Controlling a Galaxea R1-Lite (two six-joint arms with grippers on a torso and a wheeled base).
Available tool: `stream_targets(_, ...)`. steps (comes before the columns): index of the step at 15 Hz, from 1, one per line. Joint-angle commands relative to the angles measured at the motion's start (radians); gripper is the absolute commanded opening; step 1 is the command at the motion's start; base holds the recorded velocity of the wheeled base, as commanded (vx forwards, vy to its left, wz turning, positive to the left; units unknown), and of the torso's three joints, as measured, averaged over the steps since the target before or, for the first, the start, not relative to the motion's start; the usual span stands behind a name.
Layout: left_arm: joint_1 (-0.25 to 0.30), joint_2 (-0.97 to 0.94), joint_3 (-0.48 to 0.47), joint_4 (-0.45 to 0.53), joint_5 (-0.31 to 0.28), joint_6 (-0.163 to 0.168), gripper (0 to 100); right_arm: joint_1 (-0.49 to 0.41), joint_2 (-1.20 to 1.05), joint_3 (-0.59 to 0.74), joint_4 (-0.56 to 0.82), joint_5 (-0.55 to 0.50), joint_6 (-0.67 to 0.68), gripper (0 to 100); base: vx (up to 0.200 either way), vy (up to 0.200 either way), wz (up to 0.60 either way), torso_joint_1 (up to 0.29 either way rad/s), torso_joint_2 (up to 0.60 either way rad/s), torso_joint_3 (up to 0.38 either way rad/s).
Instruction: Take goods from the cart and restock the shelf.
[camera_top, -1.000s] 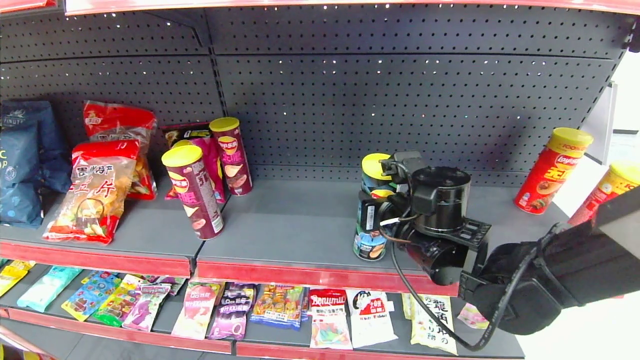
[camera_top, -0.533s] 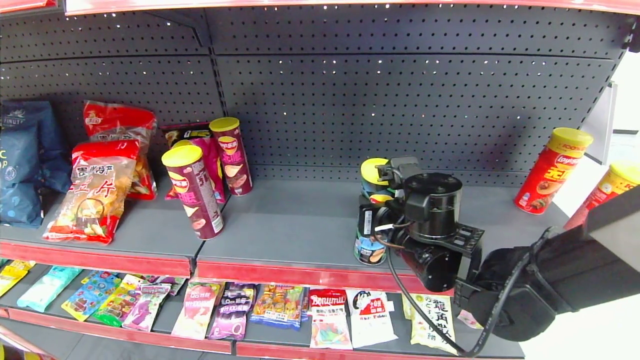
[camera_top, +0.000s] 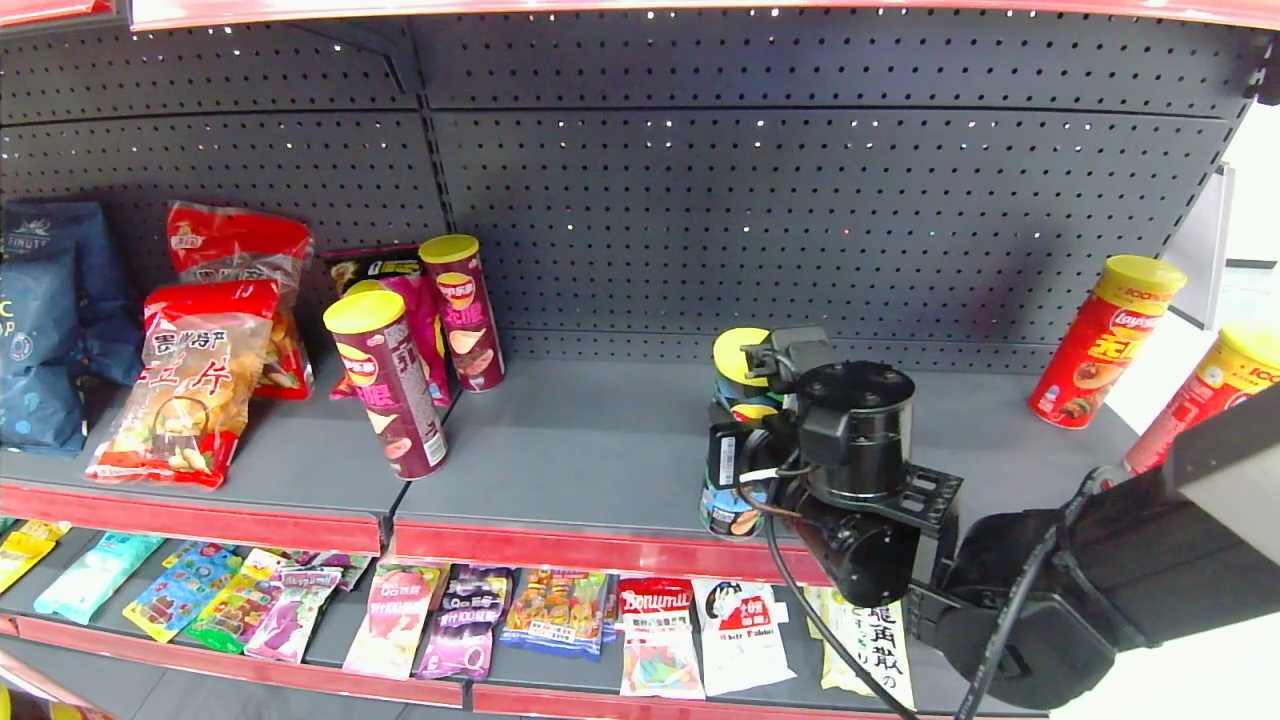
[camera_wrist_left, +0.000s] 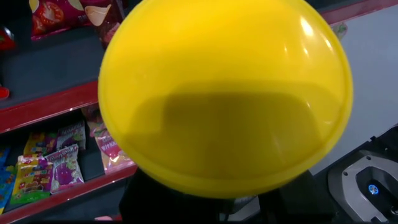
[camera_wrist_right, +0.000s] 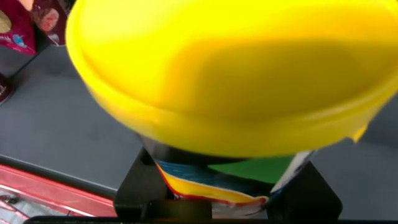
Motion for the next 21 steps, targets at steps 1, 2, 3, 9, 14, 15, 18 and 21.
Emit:
stream_targets(1, 0.000, -0.001, 0.001, 0.000, 0.000, 0.000, 0, 0.001, 0.000, 0.008, 0.001, 0.001, 0.002, 0, 0.000, 0.000, 0.00, 0.000, 0.00, 0.000)
stream_targets(2, 0.000, -0.001, 0.001, 0.000, 0.000, 0.000, 0, 0.001, -0.002, 0.008, 0.001, 0.002, 0.002, 0, 0.000, 0.000, 0.00, 0.000, 0.00, 0.000)
stream_targets(3, 0.000, 0.001, 0.001, 0.000, 0.000, 0.000, 0, 0.001, -0.002, 0.007, 0.001, 0.002, 0.002, 0, 0.000, 0.000, 0.00, 0.000, 0.00, 0.000)
stream_targets(9, 0.000, 0.001, 0.001, 0.000, 0.000, 0.000, 0, 0.003, -0.002, 0.007, 0.001, 0.002, -0.003, 0, 0.000, 0.000, 0.00, 0.000, 0.00, 0.000)
stream_targets(14, 0.000, 0.001, 0.001, 0.002, 0.000, 0.000, 0, 0.018, -0.008, 0.007, 0.001, -0.002, -0.017, 0, 0.000, 0.000, 0.00, 0.000, 0.00, 0.000)
stream_targets(15, 0.000, 0.001, 0.001, 0.002, 0.000, 0.000, 0, 0.020, -0.006, 0.008, 0.001, -0.007, -0.018, 0, 0.000, 0.000, 0.00, 0.000, 0.00, 0.000)
stream_targets(18, 0.000, 0.001, 0.001, 0.002, 0.000, 0.000, 0, 0.020, -0.005, 0.008, 0.001, -0.007, -0.017, 0, 0.000, 0.000, 0.00, 0.000, 0.00, 0.000)
stream_targets(21, 0.000, 0.001, 0.001, 0.002, 0.000, 0.000, 0, 0.020, -0.002, 0.022, 0.001, -0.005, -0.014, 0, 0.000, 0.000, 0.00, 0.000, 0.00, 0.000)
